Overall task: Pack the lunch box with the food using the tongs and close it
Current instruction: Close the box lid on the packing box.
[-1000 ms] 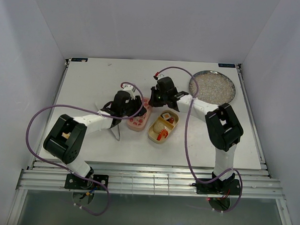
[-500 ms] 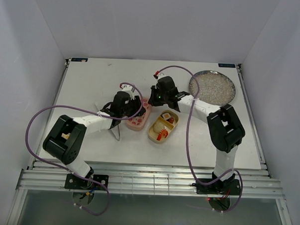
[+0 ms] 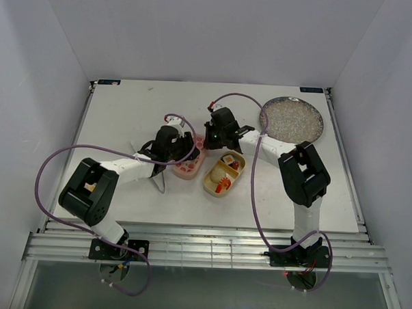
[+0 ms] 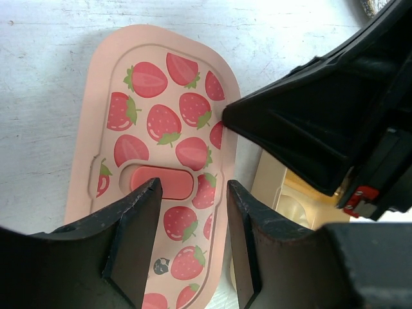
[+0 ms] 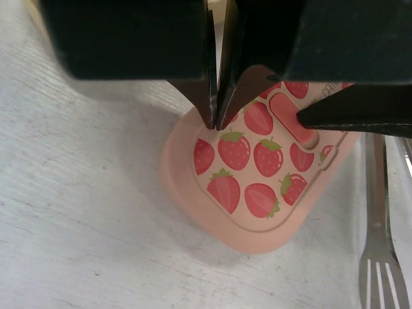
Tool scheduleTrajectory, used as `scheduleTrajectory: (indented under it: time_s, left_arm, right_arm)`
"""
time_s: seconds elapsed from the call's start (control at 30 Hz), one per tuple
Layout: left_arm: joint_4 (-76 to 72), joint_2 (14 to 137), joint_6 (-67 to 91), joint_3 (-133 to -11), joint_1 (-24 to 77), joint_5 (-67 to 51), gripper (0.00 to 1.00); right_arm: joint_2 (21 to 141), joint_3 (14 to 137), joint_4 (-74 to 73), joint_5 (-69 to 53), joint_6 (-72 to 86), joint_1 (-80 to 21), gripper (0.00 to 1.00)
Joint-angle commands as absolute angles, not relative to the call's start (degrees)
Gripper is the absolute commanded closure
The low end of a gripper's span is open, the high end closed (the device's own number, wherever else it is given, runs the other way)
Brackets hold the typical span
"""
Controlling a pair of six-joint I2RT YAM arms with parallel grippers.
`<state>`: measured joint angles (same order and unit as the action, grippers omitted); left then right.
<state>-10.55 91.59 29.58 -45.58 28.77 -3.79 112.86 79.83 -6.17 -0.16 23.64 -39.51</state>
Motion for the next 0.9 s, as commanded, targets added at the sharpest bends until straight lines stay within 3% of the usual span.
scheduleTrajectory:
  time_s: [0.0, 0.87]
  left_arm:
    - [-5.36, 90.70, 29.00, -44.91, 28.39, -1.58, 0.44]
    - [-0.27, 79.90, 32.35, -42.00, 28.48, 12.65, 0.47]
  right_arm:
    - [109.78, 83.75, -11.60, 2.11, 21.27, -39.55, 0.92]
    - [108.81, 76.02, -2.64, -7.56, 21.71, -39.55, 0.92]
